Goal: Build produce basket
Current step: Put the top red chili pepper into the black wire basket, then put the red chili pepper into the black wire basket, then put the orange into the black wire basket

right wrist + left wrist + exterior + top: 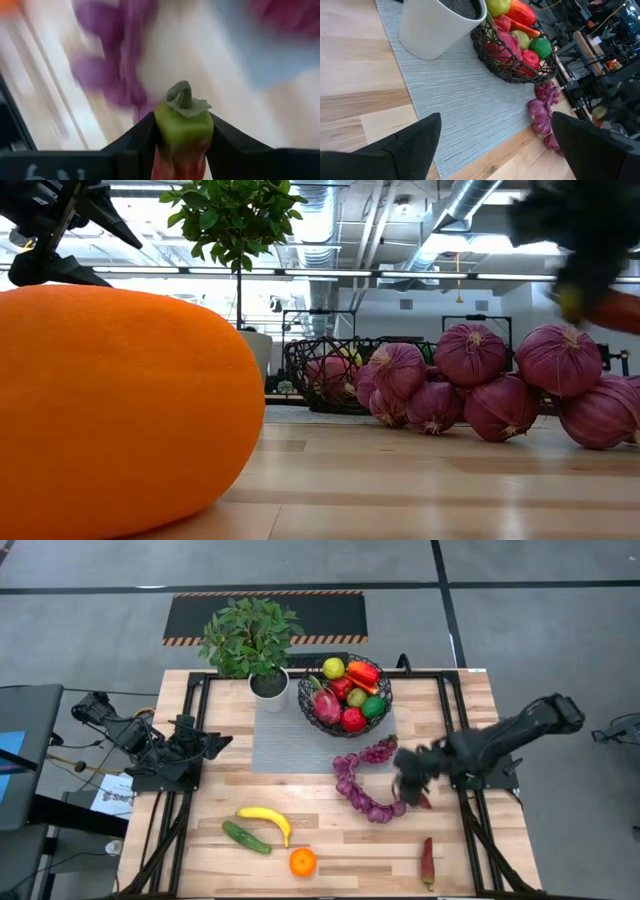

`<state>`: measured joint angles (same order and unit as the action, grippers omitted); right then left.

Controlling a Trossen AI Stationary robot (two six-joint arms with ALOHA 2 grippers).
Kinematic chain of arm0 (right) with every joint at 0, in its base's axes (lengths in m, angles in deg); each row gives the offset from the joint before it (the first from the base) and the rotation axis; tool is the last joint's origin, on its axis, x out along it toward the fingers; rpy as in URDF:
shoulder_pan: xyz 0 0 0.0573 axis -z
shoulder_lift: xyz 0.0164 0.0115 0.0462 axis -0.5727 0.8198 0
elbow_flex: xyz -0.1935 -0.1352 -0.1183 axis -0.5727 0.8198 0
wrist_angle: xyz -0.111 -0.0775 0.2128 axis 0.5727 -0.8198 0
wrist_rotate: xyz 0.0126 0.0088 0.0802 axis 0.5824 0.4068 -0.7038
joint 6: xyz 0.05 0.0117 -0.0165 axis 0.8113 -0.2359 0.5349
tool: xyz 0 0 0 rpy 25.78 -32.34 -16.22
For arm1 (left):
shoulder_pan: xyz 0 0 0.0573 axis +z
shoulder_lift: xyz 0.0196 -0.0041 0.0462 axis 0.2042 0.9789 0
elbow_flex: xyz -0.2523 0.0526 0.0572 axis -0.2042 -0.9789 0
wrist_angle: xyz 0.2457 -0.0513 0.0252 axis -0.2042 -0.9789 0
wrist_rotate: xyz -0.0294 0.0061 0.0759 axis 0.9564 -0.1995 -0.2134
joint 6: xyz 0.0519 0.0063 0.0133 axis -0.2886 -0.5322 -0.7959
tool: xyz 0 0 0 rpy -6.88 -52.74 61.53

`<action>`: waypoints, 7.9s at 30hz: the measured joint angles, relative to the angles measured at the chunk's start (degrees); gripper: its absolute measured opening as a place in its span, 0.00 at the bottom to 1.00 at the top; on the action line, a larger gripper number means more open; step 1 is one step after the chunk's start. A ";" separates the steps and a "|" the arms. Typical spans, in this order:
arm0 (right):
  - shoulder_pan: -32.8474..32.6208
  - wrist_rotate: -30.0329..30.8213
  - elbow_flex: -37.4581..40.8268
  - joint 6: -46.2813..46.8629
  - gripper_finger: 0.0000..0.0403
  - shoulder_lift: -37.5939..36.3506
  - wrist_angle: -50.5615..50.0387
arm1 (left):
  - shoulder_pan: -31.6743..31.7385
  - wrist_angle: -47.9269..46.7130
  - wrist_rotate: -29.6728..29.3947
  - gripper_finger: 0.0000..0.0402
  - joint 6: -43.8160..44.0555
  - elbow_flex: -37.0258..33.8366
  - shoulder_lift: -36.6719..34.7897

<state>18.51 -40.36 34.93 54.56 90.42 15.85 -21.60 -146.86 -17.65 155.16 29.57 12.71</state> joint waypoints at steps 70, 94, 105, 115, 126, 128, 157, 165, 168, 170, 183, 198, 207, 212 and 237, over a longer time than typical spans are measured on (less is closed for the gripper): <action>-7.41 8.64 -27.08 37.59 0.66 9.39 -28.25 | 0.02 -1.36 0.78 0.91 2.93 0.00 0.00; -37.41 -3.20 -26.25 86.40 0.66 37.86 -17.32 | 0.00 -1.12 1.90 0.91 2.07 -0.61 0.02; -37.68 -6.85 -26.24 86.90 0.66 46.93 -6.81 | 0.00 -1.11 1.91 0.91 2.03 -0.61 0.02; -37.63 -8.10 -26.37 86.12 0.56 49.00 -4.66 | 0.00 -1.11 1.93 0.91 2.05 -0.63 0.02; -33.37 -6.15 -26.16 69.75 0.27 43.34 -7.10 | 0.01 -1.11 1.94 0.91 2.10 -0.63 0.02; -31.63 -4.21 -26.16 66.21 0.31 40.86 -8.06 | 0.00 -1.11 1.94 0.91 2.10 -0.63 0.02; 31.45 5.10 -29.58 -50.55 0.40 26.40 2.76 | 0.02 -1.29 1.19 0.91 6.45 -0.63 0.00; 31.44 4.93 -38.16 -63.85 0.39 37.09 2.34 | 0.00 -1.51 0.24 0.91 8.09 -0.63 0.31; 31.48 4.38 -41.03 -65.17 0.41 39.91 0.52 | 0.00 -1.51 0.25 0.91 8.65 -0.63 0.31; 31.51 3.18 -42.59 -65.72 0.43 41.38 -0.42 | 0.01 -1.51 0.26 0.91 8.69 -0.63 0.31; 32.83 -2.23 -45.30 -62.43 0.64 44.25 -6.70 | 0.02 -1.51 0.26 0.91 8.72 -0.63 0.31; 14.78 -11.13 -61.72 -45.09 0.67 44.50 -0.17 | 0.00 -1.49 2.29 0.91 8.37 -0.63 0.31; 0.03 -8.10 -61.64 -44.72 0.67 52.94 11.77 | 0.00 -1.36 4.47 0.91 7.92 -0.63 0.31; -3.10 -12.53 -61.59 -41.81 0.68 57.67 18.62 | 0.00 -1.36 5.94 0.91 5.44 -0.63 0.31; -9.24 -9.08 -61.57 -32.18 0.96 73.41 20.47 | 0.01 -1.03 6.45 0.91 5.15 -0.63 0.30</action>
<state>9.27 -49.44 -26.65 22.38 163.83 36.33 -21.59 -147.88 -11.20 160.31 28.94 13.01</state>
